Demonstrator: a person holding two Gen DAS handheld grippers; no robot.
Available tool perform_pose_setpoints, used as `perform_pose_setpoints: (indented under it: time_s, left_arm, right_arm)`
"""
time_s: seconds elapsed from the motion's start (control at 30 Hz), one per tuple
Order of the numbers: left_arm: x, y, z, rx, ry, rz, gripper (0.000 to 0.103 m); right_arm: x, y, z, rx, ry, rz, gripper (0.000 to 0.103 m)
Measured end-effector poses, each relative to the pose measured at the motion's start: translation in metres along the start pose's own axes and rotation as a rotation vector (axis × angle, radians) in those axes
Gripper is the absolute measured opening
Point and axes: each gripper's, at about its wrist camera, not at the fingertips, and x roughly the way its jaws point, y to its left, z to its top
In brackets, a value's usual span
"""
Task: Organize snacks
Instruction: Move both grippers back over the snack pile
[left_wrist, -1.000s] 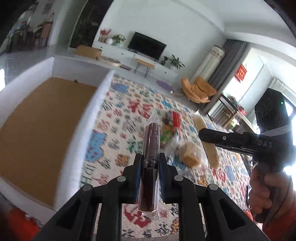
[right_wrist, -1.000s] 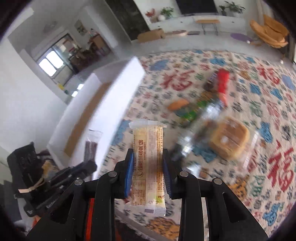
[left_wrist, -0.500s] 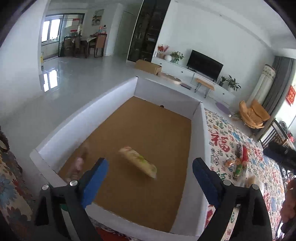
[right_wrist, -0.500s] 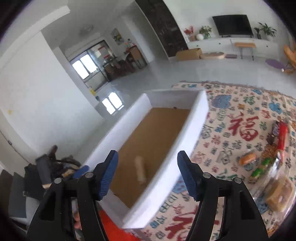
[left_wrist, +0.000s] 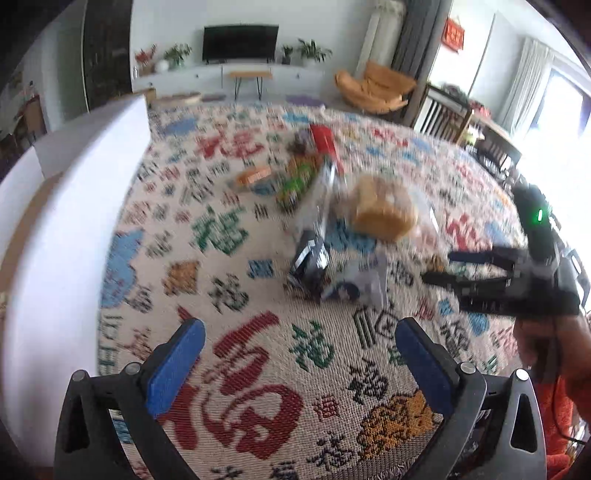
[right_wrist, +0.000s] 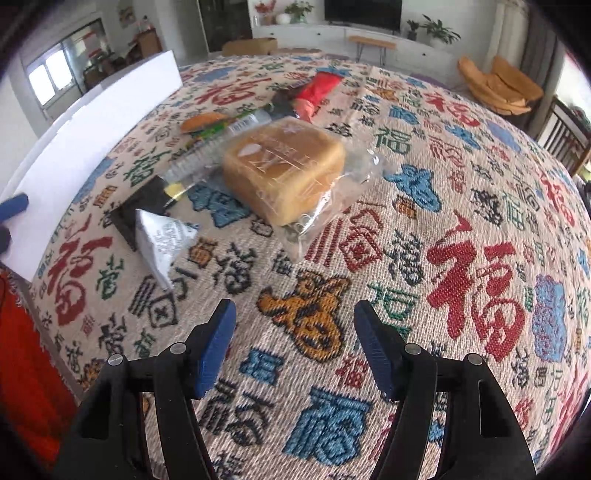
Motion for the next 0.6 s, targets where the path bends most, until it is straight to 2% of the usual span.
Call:
perform_pose_setpoints:
  time_s: [0.13,0.17,0.27,0.33,0.4,0.5,0.57,0.6]
  left_arm:
    - [0.039,-0.019,-0.026,0.037,0.110,0.004,0.102]
    - [0.041,-0.028,-0.028,0.077,0.080,0.049,0.102]
    - [0.056,-0.046,-0.018,0.126,0.082,0.046,0.102]
    - [0.065,-0.049,-0.008,0.122,0.060,0.068,0.102]
    - [0.073,-0.046,0.001,0.112,0.033,0.096,0.102]
    - [0.086,-0.040,0.020,0.098,0.002,0.115,0.103]
    - [0.097,-0.036,0.036,0.092,0.002,0.128,0.103]
    - [0.101,-0.033,0.044,0.088,-0.002,0.137,0.103]
  right_arm:
    - [0.031,-0.016,0.039,0.050,-0.050,-0.019,0.069]
    - [0.040,-0.022,0.045,0.080,-0.065,-0.026,0.069]
    - [0.042,-0.036,0.061,0.198,-0.128,-0.112,0.069]
    - [0.034,-0.047,0.052,0.261,-0.138,-0.079,0.069]
    - [0.025,-0.052,0.033,0.246,-0.144,-0.068,0.070]
    - [0.009,-0.066,-0.001,0.189,-0.164,-0.162,0.070]
    - [0.009,-0.085,-0.013,0.206,-0.155,-0.213,0.070]
    - [0.011,-0.099,-0.016,0.242,-0.142,-0.218,0.075]
